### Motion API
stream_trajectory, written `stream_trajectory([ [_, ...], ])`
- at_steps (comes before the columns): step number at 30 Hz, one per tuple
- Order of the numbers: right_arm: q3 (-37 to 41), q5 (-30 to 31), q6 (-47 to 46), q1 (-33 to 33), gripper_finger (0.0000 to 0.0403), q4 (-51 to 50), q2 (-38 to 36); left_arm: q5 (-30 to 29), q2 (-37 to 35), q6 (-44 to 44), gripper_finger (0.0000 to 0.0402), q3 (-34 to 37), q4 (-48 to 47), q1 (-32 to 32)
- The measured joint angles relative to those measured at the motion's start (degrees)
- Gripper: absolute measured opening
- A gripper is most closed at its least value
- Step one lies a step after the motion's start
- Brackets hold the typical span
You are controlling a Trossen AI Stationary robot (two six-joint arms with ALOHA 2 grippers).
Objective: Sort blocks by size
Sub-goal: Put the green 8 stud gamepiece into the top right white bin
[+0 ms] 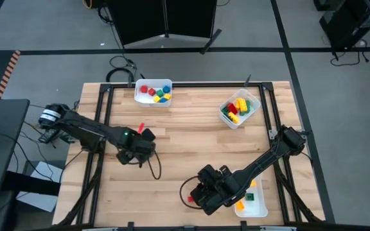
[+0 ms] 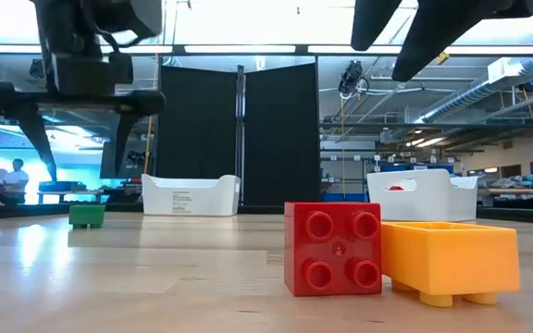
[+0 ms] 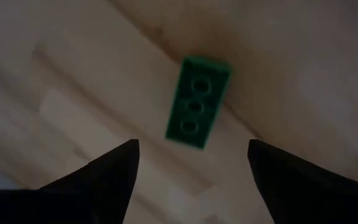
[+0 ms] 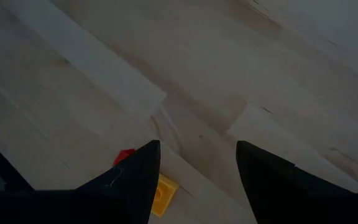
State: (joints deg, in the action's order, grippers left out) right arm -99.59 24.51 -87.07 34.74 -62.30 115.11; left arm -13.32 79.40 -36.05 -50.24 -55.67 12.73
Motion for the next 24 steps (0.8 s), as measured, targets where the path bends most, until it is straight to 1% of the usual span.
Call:
stream_trajectory([
  [5, 0.0, 0.1, -0.1, 0.0, 0.0223, 0.2, 0.0, 5.1, 3.8, -2.9, 0.0308, 0.0, 4.1, -2.0],
  [9, 0.0, 0.1, -0.5, 0.0, 0.0223, 0.3, 0.0, 7.0, 6.9, -3.3, 0.0308, 0.0, 5.9, -4.2],
  [11, 0.0, 0.1, -0.8, 0.0, 0.0223, 0.4, 0.0, 7.9, 8.7, -5.5, 0.0307, 0.0, 5.9, -5.2],
  [14, 0.0, 0.1, -1.3, 0.0, 0.0223, 0.3, 0.0, 8.1, 11.7, -8.6, 0.0307, 0.0, 6.0, -6.5],
  [19, 0.0, 0.1, -1.5, 0.0, 0.0223, 0.4, 0.1, 8.1, 15.3, -7.8, 0.0306, 0.0, 6.9, -8.0],
  [22, 0.0, 0.1, -1.4, 0.0, 0.0223, 0.3, 0.1, 7.7, 16.1, -6.5, 0.0289, 0.0, 8.2, -8.2],
  [24, 0.0, 0.0, -0.7, 0.0, 0.0223, 0.4, 0.1, 7.4, 16.3, -5.9, 0.0267, 0.0, 8.8, -8.2],
])
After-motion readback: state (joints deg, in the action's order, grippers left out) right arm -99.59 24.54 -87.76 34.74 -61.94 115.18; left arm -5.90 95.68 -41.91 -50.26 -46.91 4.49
